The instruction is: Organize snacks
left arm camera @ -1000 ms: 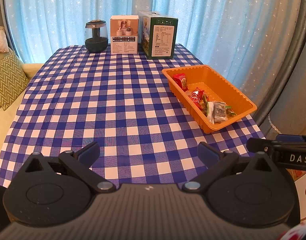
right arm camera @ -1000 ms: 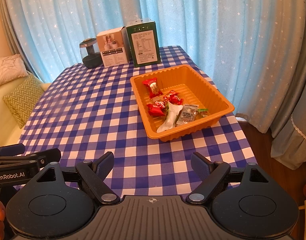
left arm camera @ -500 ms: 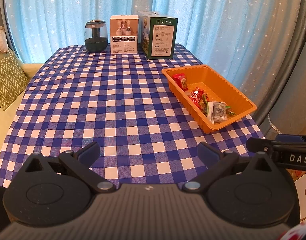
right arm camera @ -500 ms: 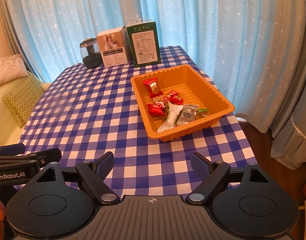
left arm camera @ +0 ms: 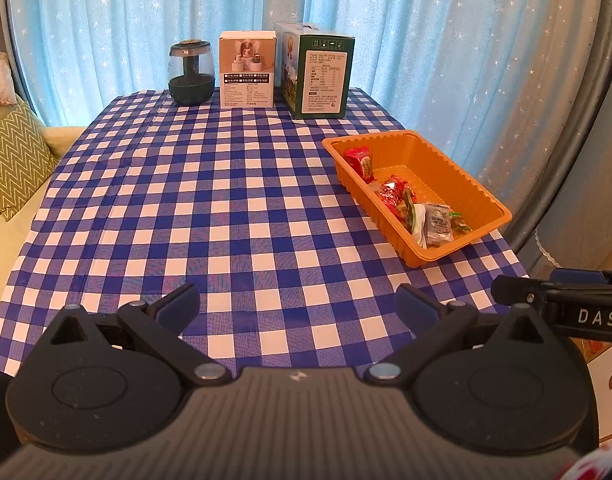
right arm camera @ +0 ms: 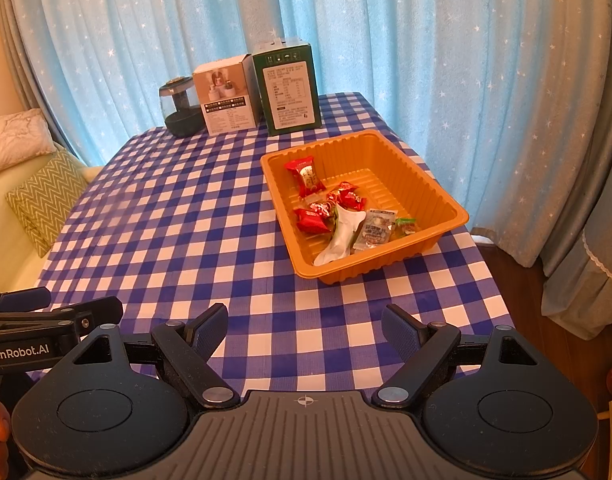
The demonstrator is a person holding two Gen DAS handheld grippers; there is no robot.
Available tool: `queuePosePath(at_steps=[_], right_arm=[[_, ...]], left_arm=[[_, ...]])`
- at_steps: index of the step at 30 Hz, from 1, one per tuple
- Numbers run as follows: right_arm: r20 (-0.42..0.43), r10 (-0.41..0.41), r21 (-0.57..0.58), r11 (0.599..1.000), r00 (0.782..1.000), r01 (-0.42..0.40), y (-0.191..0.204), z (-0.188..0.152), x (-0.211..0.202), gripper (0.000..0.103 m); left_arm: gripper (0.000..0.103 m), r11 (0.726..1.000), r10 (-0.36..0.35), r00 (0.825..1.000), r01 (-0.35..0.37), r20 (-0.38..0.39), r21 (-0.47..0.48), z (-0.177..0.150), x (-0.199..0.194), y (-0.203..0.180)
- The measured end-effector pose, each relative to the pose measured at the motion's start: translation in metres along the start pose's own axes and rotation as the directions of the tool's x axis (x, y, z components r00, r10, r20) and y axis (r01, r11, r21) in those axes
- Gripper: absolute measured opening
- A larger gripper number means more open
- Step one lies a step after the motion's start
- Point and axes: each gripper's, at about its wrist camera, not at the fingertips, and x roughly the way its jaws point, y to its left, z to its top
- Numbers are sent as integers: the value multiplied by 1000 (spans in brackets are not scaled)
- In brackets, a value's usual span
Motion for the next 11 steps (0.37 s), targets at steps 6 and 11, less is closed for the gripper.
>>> queuePosePath(at_steps=[6,11], right_arm=[[1,1,0,1000,1000,-1,0,0,0,84],[1,1,0,1000,1000,-1,0,0,0,84]], left_arm=[[103,1000,-5,1000,5,7,0,0,-1,-1],[103,1000,-15,1000,15,24,6,1,-3,-1]])
